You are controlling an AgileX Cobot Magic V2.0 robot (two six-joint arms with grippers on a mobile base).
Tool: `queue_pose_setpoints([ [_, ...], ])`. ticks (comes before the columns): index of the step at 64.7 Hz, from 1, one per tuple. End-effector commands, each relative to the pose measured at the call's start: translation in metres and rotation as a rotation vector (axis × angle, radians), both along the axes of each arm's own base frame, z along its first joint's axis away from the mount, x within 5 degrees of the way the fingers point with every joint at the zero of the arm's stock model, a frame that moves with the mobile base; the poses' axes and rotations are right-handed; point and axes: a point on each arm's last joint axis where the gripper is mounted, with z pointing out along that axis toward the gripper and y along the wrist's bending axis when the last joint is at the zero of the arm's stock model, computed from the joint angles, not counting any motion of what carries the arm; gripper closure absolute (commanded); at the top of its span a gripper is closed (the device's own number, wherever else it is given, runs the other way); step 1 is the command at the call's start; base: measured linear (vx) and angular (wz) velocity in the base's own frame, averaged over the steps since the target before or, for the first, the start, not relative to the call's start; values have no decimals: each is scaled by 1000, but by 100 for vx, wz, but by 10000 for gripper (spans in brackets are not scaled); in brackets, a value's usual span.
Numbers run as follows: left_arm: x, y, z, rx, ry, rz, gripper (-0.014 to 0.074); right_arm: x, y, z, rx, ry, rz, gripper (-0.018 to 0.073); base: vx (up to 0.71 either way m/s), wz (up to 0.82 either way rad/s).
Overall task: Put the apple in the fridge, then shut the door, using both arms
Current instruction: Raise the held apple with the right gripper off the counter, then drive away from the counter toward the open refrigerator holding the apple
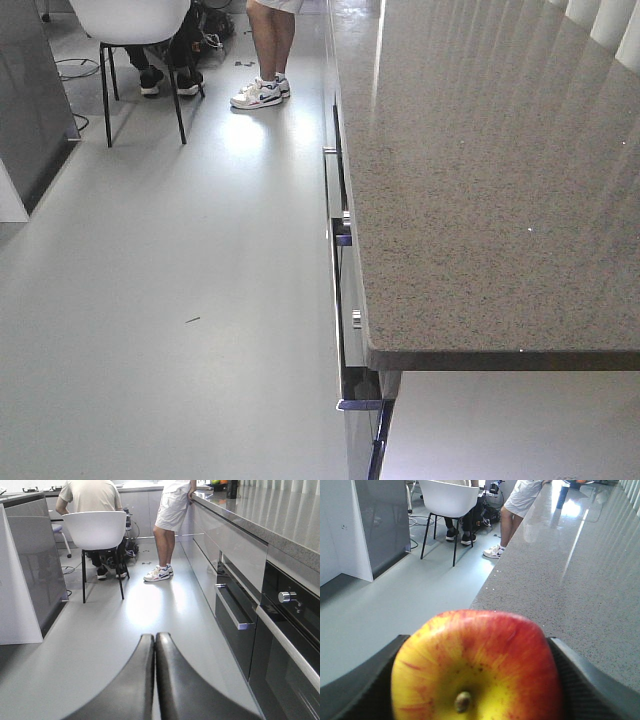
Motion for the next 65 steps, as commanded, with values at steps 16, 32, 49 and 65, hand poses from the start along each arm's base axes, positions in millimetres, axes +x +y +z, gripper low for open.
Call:
queue_pose_setpoints([
  [16,-1,-1,13,-8,-101,-9,602,-1,-1,13,26,-97,-15,461,0,1],
  [32,-1,-1,13,-8,-101,-9,602,-1,-1,13,26,-96,-15,461,-1,6],
  [49,-1,-1,13,-8,-101,-9,602,-1,-1,13,26,-96,-15,461,-1,18],
  [65,-1,-1,13,-8,-101,-9,602,-1,-1,13,26,-95,-15,461,-1,37],
])
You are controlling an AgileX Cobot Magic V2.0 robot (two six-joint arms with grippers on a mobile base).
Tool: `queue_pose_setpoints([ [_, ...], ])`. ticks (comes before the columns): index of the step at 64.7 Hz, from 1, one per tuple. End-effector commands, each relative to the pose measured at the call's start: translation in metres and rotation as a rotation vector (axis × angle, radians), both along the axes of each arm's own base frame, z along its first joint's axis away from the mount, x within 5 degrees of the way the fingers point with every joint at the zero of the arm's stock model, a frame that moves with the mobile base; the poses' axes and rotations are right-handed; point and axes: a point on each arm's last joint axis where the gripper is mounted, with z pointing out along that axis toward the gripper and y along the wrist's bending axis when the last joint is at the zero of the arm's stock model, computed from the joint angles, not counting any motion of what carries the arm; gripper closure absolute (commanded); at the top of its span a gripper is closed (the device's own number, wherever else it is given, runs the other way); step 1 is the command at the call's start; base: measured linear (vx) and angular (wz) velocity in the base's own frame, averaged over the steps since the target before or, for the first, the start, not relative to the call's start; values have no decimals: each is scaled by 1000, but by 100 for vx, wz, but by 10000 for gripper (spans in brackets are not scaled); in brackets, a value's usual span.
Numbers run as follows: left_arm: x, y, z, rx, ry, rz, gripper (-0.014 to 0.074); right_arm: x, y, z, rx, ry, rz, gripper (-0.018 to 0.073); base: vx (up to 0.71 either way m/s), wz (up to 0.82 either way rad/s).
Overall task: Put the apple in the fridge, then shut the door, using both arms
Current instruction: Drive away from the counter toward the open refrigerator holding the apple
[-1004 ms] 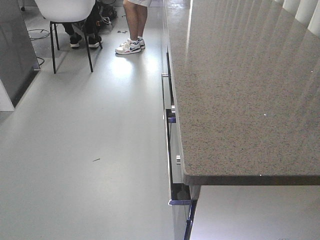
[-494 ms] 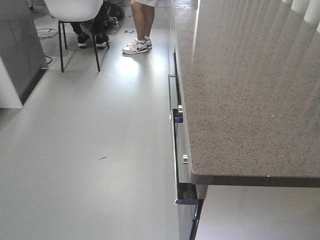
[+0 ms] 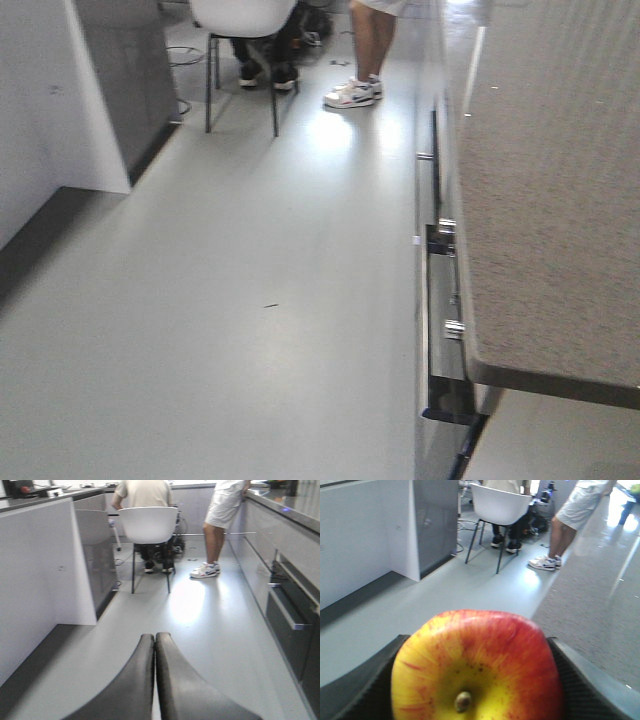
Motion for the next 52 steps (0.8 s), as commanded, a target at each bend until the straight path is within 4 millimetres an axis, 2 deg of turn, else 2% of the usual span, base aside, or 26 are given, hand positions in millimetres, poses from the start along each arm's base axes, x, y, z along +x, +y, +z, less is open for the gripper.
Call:
queue_pose_setpoints([
  [1,-1,-1,13,-8,-101,-9,602,-1,-1,13,26,-95,-15,461,-1,44],
  [52,-1,-1,13,-8,-101,-9,602,-1,0,12,24,-86,-12,461,-1,44],
])
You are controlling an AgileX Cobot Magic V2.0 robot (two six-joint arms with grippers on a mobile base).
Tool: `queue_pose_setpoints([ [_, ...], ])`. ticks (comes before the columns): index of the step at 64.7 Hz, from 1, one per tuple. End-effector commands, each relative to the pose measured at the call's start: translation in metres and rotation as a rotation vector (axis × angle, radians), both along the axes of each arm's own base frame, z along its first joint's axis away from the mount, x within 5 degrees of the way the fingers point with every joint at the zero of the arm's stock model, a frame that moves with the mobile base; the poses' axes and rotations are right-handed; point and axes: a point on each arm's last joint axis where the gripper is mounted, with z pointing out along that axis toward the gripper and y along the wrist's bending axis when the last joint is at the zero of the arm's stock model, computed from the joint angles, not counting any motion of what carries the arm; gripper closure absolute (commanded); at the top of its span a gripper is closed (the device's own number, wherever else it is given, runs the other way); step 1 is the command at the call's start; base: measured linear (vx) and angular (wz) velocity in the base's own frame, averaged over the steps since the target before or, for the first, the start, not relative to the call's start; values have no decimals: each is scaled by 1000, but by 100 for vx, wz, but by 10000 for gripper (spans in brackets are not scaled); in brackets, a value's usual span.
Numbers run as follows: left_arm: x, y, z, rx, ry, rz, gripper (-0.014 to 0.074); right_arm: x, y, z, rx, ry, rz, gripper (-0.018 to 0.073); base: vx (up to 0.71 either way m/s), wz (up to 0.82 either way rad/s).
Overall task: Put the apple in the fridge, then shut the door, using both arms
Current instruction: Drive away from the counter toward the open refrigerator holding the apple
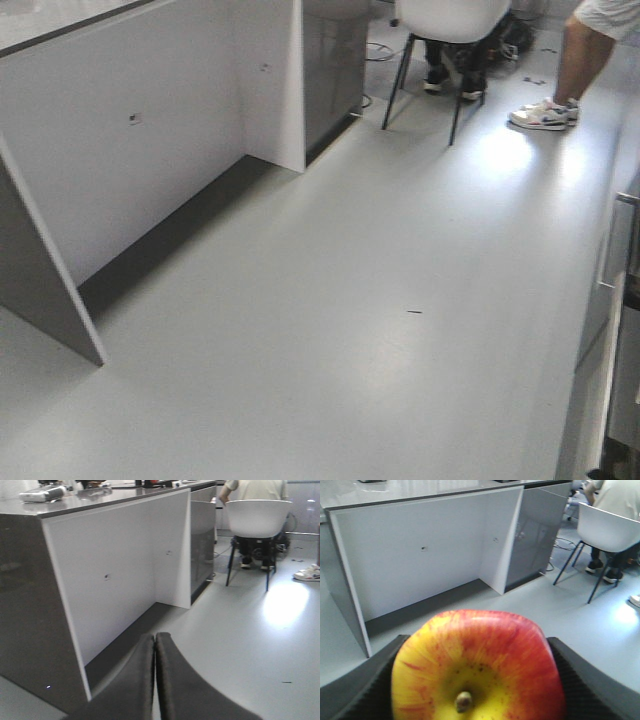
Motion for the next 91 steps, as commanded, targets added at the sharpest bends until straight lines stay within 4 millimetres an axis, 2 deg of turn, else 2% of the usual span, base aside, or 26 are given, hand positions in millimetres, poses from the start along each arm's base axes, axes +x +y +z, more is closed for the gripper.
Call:
queue_pose_setpoints([
  [1,-1,-1,13,-8,-101,-9,602,-1,0,12,24,-87,-12,461,-1,37],
  [91,-1,-1,13,-8,-101,-9,602,-1,0,12,24,-87,-12,461,-1,41],
])
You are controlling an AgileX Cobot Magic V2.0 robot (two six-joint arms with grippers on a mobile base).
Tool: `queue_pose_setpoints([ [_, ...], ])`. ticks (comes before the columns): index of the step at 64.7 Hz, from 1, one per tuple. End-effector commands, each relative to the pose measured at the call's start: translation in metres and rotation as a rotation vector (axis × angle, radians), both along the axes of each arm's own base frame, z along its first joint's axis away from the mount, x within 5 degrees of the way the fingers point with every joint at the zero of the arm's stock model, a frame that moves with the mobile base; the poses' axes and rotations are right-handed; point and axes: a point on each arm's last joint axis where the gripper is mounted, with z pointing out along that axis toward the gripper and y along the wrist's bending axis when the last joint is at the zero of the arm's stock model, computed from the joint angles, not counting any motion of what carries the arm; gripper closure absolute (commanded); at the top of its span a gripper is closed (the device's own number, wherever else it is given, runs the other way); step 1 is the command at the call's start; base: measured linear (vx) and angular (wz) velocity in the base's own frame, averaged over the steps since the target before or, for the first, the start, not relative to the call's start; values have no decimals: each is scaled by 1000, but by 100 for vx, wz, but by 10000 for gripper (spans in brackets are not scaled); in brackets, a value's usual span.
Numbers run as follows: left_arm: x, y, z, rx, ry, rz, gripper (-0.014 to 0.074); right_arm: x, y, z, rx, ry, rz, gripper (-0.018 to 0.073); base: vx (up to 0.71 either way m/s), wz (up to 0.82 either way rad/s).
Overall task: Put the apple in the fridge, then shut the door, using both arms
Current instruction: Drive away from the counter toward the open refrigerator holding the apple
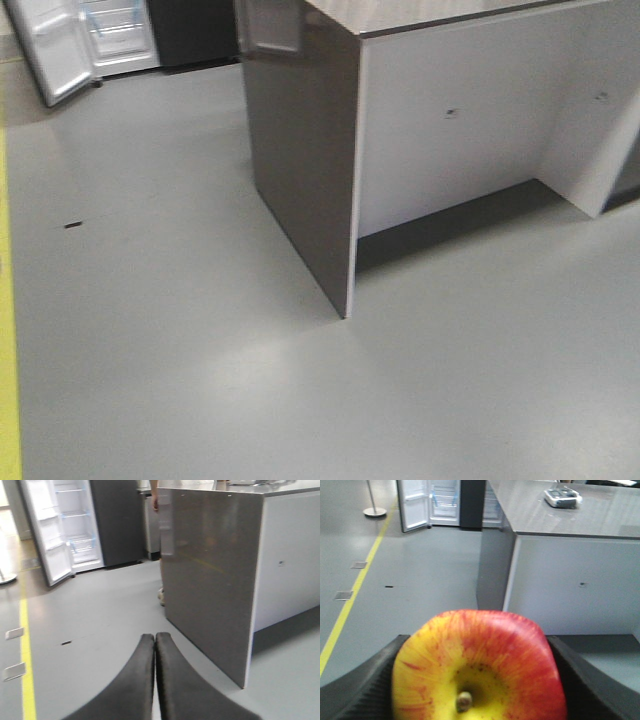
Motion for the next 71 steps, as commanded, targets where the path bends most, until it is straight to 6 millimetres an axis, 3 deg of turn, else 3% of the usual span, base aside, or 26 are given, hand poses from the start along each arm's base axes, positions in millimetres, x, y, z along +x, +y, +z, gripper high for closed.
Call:
queue_pose_setpoints([
  [1,-1,-1,13,-8,-101,-9,602,-1,-1,13,26,-94,-15,461,0,43],
  [71,-1,-1,13,-8,-101,-9,602,-1,-1,13,26,-94,-15,461,4,33],
])
